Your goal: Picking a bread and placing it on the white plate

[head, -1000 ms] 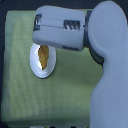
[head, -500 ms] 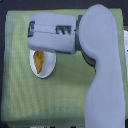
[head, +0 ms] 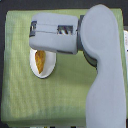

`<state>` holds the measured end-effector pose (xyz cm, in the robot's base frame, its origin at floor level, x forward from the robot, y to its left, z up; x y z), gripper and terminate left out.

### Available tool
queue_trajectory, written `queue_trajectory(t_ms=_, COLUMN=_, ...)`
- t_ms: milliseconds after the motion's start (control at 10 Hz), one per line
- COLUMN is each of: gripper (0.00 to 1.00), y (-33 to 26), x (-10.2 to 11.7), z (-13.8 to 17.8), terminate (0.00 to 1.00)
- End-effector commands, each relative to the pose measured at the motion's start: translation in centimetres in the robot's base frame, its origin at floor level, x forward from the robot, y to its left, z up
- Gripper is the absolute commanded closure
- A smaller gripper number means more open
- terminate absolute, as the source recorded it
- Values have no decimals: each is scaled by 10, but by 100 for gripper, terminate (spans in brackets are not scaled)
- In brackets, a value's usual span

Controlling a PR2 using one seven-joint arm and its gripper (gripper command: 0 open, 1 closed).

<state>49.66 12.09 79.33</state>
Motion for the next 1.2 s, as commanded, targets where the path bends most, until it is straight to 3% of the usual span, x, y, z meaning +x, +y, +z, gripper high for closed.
queue_trajectory(t_ms=0, gripper=0, y=-2, x=-4, z=-6, terminate=0)
queue_trajectory(t_ms=1100, gripper=0, y=-12, x=-3, z=-1, terminate=0)
